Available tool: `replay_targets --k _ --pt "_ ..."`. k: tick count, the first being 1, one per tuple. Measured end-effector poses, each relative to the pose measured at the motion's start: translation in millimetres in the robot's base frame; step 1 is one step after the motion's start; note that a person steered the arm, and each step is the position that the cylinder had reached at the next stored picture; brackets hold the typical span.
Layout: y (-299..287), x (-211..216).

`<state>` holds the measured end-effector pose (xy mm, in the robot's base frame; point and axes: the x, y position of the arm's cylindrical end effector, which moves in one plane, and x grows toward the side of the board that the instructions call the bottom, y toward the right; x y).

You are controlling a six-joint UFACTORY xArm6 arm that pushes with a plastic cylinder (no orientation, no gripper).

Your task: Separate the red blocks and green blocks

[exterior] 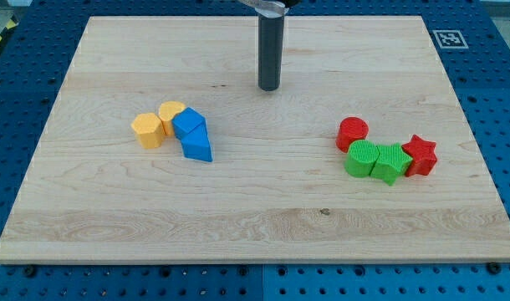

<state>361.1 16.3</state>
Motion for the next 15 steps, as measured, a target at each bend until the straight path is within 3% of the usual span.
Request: replay_targets --k 2,4,7,10,11,12,13,14,15 --pt "13.5 14.5" --pt "32.0 74.3" --pt "81.0 108.4" --pt "110.6 106.8" --pt "106.0 89.5" --pt "116.1 42.7" --pt "188.7 38.3" --pt "259.7 99.4" --pt "280.9 176.8"
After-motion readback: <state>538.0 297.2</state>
